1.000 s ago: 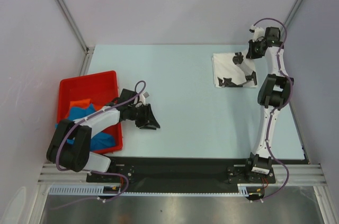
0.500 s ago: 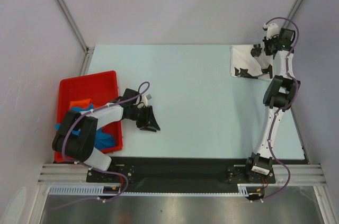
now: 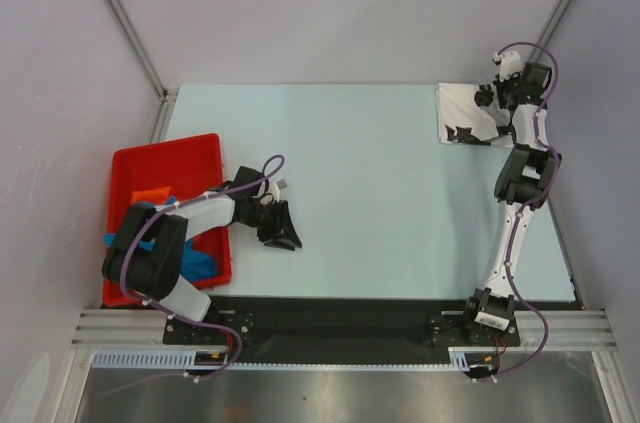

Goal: Fold and stack the t-shirts
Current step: Neatly place the folded tshirt to the corner

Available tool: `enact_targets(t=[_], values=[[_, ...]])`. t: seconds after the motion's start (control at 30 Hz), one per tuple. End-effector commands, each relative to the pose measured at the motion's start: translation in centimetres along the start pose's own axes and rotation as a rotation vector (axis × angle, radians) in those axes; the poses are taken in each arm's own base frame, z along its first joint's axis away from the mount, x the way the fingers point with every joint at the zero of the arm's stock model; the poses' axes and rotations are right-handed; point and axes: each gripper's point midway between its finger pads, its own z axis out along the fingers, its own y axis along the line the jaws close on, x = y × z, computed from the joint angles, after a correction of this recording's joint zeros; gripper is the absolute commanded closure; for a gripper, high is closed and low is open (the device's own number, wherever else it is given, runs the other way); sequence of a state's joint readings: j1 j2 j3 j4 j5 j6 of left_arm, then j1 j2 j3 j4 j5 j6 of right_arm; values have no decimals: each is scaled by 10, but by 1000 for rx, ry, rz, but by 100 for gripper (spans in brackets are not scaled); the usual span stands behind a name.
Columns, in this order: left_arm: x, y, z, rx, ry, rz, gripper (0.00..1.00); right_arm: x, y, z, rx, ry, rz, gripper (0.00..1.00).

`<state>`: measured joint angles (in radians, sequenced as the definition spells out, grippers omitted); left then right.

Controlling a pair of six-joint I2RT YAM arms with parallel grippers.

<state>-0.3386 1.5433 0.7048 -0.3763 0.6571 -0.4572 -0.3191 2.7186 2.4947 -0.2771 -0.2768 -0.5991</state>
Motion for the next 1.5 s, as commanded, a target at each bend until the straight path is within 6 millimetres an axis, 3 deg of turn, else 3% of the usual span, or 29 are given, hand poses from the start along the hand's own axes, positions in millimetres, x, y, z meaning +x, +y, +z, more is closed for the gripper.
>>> enact_targets(t=[0.0,0.17,0.3,0.37,0.43,0.57,0.6,0.63,0.7,0.83,0.93,1.0,1.13,1.27,1.37,1.43,1.47], values=[[-13,-4,-4,-1,-28,41,65,-34,-39,-3,114,-133,-32,100],[-16,-4,-3,-4,-25,35,65,-39,-35,3,102,-177,-28,100],[-15,-4,-4,-9,-24,36,65,-32,-44,2,152,-156,-6,73],[-15,-5,-5,-8,-23,36,66,-33,-56,-2,209,-152,11,75],[-17,-7,-6,-7,-24,37,66,-35,-76,-14,312,-129,37,69],[-28,-15,-9,12,-61,47,65,-50,-94,-38,433,-114,100,48],[-28,-19,-8,27,-63,33,65,-55,-96,-42,448,-118,115,35],[-32,-22,-8,43,-81,40,65,-65,-98,-48,451,-136,130,28],[-37,-27,-6,75,-101,29,65,-81,-91,-55,430,-162,183,26],[-42,-34,-4,114,-130,9,66,-89,-73,-66,431,-122,350,30],[-49,-41,-7,140,-155,11,66,-95,-43,-73,377,-96,512,36],[-56,-48,-9,156,-178,16,66,-103,-24,-87,331,-88,629,32],[-65,-63,-17,184,-210,42,66,-118,35,-111,116,-48,884,32],[-72,-75,-25,190,-254,86,65,-130,111,-147,-149,32,1076,29],[-70,-84,-31,190,-275,109,63,-132,178,-187,-308,90,1128,26],[-65,-90,-32,186,-286,117,63,-121,222,-220,-395,141,1132,24],[-62,-96,-38,195,-304,132,62,-120,255,-236,-464,183,1130,22]])
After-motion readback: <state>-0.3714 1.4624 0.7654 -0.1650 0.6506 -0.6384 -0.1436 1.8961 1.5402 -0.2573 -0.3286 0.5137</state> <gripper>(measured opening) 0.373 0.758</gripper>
